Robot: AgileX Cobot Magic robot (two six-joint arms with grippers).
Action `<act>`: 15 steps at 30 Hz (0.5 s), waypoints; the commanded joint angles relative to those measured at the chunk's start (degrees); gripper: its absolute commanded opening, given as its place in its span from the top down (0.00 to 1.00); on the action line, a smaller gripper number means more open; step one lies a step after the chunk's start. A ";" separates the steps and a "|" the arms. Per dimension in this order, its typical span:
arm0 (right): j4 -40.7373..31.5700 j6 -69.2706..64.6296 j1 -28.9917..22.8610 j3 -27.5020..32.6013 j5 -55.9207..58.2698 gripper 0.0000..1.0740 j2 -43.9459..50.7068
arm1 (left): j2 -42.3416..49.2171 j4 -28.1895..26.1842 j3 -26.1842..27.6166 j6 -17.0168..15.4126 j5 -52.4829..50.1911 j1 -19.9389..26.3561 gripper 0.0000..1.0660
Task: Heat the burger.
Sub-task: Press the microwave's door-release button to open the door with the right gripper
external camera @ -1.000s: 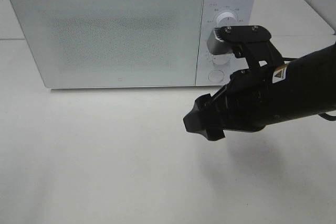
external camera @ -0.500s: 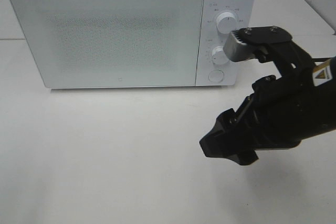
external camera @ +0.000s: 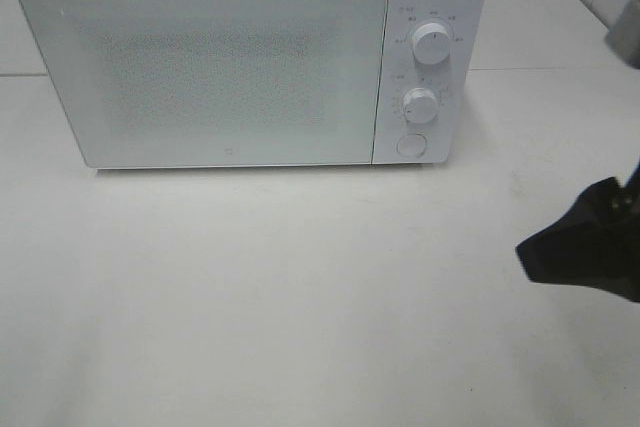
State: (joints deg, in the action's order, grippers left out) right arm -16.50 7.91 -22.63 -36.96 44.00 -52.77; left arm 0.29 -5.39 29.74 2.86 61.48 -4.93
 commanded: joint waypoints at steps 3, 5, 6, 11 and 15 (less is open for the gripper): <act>2.69 -0.34 7.68 -0.23 5.90 0.32 11.69 | 1.32 0.00 -0.17 -0.34 -0.34 0.00 0.06; 2.98 -0.40 9.00 -0.23 6.47 0.32 13.87 | 1.32 0.00 -0.17 -0.34 -0.34 0.00 0.06; 3.67 -0.74 11.40 -0.23 7.28 0.32 18.22 | 1.32 0.00 -0.17 -0.34 -0.34 0.00 0.06; 6.59 -1.72 16.21 -0.23 8.42 0.30 26.30 | 1.32 0.00 -0.17 -0.34 -0.34 0.00 0.06; 10.37 -2.64 19.25 -0.17 9.80 0.27 34.38 | 1.32 0.00 -0.17 -0.34 -0.34 0.00 0.06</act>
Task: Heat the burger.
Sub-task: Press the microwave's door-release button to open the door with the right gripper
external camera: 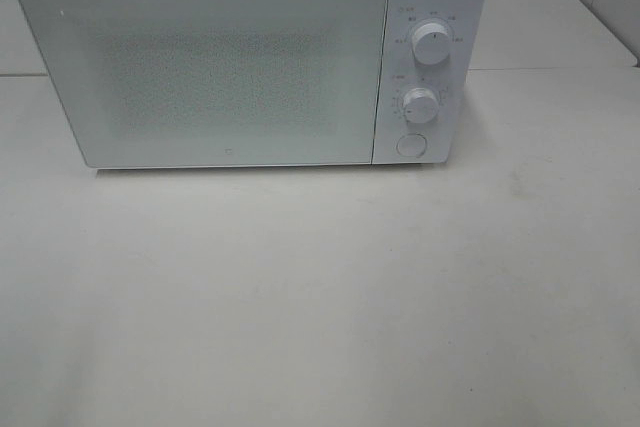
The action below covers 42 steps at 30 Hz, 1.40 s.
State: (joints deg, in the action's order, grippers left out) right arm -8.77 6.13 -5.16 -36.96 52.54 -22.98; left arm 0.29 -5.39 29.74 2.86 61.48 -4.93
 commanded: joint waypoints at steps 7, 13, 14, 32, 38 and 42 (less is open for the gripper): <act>8.42 -8.31 2.52 -0.17 4.98 0.29 14.55 | 1.32 0.00 -0.17 -0.34 -0.34 0.00 0.06; 11.34 -8.94 2.52 2.35 7.91 0.29 21.43 | 1.32 0.00 -0.17 -0.34 -0.34 0.00 0.06; 11.34 -8.94 2.52 2.35 7.91 0.29 21.43 | 1.32 0.00 -0.17 -0.34 -0.34 0.00 0.06; 10.14 -8.31 2.52 8.19 4.47 0.29 24.75 | 0.92 0.00 -0.17 -0.34 -0.34 0.00 0.06; 10.14 -8.31 2.52 8.19 4.47 0.29 24.75 | 0.92 0.00 -0.17 -0.34 -0.34 0.00 0.06; 10.14 -8.31 2.52 8.19 4.41 0.29 24.75 | 0.92 0.00 -0.17 -0.34 -0.34 0.00 0.06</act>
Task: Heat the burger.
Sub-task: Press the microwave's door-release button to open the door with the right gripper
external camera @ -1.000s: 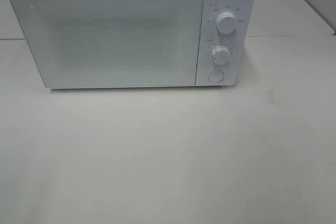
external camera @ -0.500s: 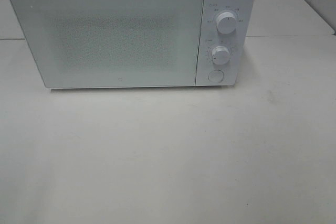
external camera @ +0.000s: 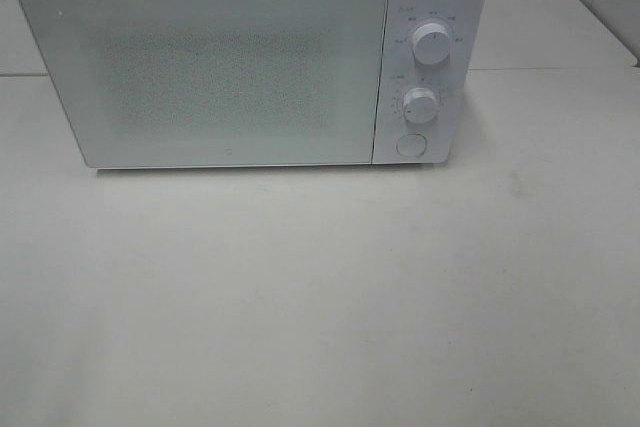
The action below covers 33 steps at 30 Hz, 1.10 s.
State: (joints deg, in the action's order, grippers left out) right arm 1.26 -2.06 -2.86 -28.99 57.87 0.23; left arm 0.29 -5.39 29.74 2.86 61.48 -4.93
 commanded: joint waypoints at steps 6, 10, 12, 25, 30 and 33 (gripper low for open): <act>0.00 -0.11 0.23 0.17 -0.92 0.29 0.52 | 0.92 0.00 -0.17 -0.34 -0.34 0.00 0.06; -1.26 -0.11 0.23 -1.43 -3.55 0.29 -2.23 | 0.92 0.00 -0.17 -0.34 -0.34 0.00 0.06; -1.26 -0.11 0.23 -2.06 -4.98 0.29 -3.27 | 0.92 0.00 -0.17 -0.34 -0.34 0.00 0.06; -2.06 -0.17 0.23 -2.12 -28.30 0.30 -22.23 | 0.92 0.00 -0.17 -0.34 -0.34 0.00 0.06; -2.06 -0.17 0.23 -2.12 -34.95 0.30 -29.22 | 0.92 0.00 -0.17 -0.34 -0.34 0.00 0.06; -2.06 -0.17 0.23 -2.12 -39.59 0.30 -33.75 | 0.92 0.00 -0.17 -0.34 -0.34 0.00 0.06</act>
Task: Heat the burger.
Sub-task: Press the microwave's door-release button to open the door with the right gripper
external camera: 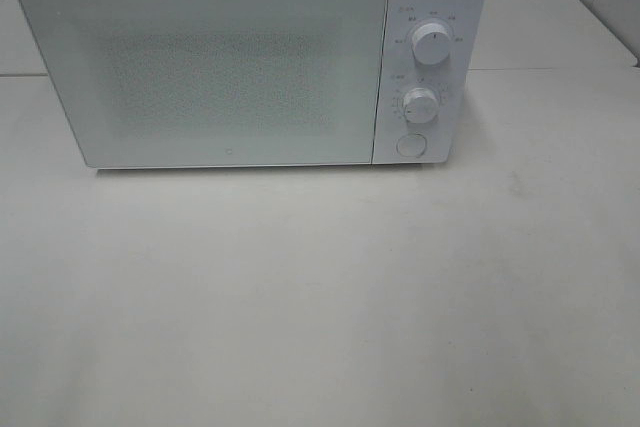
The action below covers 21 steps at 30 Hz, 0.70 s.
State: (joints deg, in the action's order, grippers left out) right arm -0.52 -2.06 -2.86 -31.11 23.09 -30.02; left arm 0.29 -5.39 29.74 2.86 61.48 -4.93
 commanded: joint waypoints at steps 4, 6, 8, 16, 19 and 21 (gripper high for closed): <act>-0.29 -0.11 0.23 0.00 -9.28 0.30 -7.51 | 0.92 0.00 -0.17 -0.34 -0.34 0.00 0.06; -0.29 -0.11 0.23 0.00 -12.03 0.30 -10.14 | 0.92 0.00 -0.17 -0.34 -0.34 0.00 0.06; -0.29 -0.17 0.23 0.00 -16.10 0.30 -13.87 | 0.92 0.00 -0.17 -0.34 -0.34 0.00 0.06; -0.29 -0.17 0.23 0.00 -24.92 0.30 -23.95 | 0.92 0.00 -0.17 -0.34 -0.34 0.00 0.06; 0.17 -0.17 0.00 0.00 -28.36 0.30 -27.67 | 0.92 0.00 -0.17 -0.34 -0.34 0.00 0.06; 0.17 -0.17 0.06 0.00 -29.97 0.30 -28.88 | 0.92 0.00 -0.17 -0.34 -0.34 0.00 0.06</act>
State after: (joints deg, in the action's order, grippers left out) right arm -0.52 -2.06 -2.86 -31.00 -5.33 -58.84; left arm 0.29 -5.39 29.74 2.86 61.48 -4.93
